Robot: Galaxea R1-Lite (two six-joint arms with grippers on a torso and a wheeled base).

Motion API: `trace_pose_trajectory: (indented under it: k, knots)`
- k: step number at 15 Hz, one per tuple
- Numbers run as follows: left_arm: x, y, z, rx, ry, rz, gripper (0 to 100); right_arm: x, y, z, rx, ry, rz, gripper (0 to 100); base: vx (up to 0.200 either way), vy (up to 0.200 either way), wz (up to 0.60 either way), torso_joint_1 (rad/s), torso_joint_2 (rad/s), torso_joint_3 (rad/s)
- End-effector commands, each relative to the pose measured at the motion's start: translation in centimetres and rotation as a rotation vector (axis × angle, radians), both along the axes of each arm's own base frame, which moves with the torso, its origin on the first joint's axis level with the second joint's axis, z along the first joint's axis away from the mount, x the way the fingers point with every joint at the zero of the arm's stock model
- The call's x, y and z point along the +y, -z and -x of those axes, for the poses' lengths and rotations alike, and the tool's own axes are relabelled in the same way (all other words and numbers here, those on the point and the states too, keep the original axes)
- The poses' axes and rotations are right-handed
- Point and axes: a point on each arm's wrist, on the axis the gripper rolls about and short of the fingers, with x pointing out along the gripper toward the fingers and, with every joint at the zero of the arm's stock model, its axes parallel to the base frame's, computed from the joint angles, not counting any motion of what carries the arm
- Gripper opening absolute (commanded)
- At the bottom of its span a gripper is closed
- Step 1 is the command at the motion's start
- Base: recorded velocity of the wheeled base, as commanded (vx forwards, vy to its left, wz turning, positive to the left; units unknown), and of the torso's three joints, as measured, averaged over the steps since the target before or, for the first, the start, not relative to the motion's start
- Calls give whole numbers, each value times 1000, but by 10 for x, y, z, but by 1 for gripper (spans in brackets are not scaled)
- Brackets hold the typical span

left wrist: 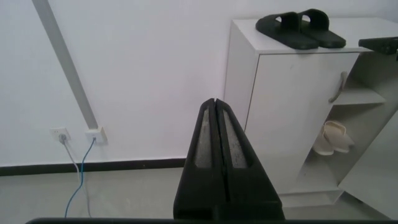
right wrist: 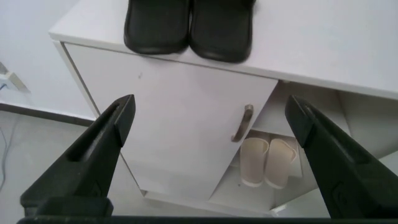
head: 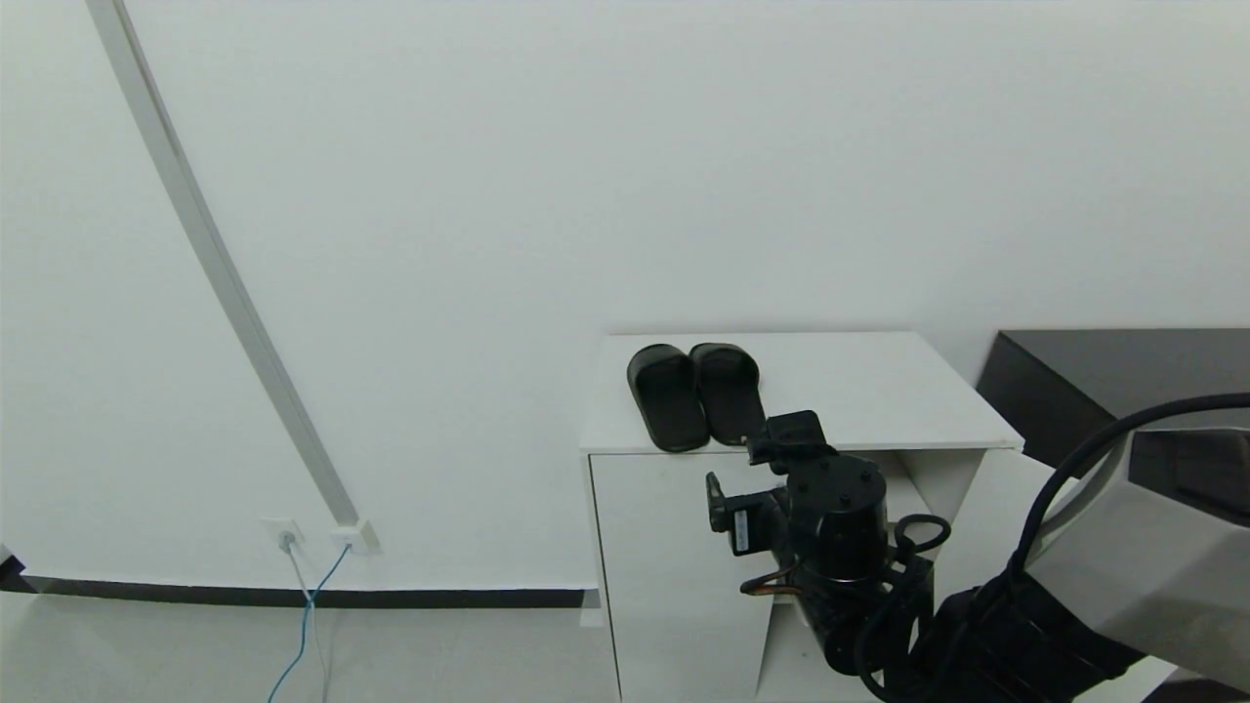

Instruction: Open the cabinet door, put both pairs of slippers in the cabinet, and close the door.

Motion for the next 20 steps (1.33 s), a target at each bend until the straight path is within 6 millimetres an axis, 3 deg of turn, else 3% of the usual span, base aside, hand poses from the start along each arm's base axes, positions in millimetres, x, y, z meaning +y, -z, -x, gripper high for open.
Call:
trace_pose_trajectory:
  k: [1,4,6,11,13,16,20]
  knots:
    - [0,0,0,1,-1,1,0,-2,2,-2,4,0,3,100,0,0,0,163,-364,-207]
    - [0,0,0,1,0,1,0,-1,6,-9,7,4,4,100,0,0,0,172,-354,-191]
    - [0,0,0,1,2,1,0,7,-6,-18,-17,-7,-28,100,0,0,0,168,-349,-195]
    - [0,0,0,3,2,1,0,5,-38,-32,21,26,-65,100,200,0,0,92,-211,-108]
    - [0,0,0,1,0,1,0,6,-41,-30,91,5,-83,100,200,0,0,14,-14,-2]
    - [0,0,0,1,2,-2,0,7,-32,-27,168,-38,-93,100,200,0,0,14,2,-2]
    - [0,0,0,1,2,-2,0,21,2,-19,237,-67,-49,100,0,0,0,0,0,0]
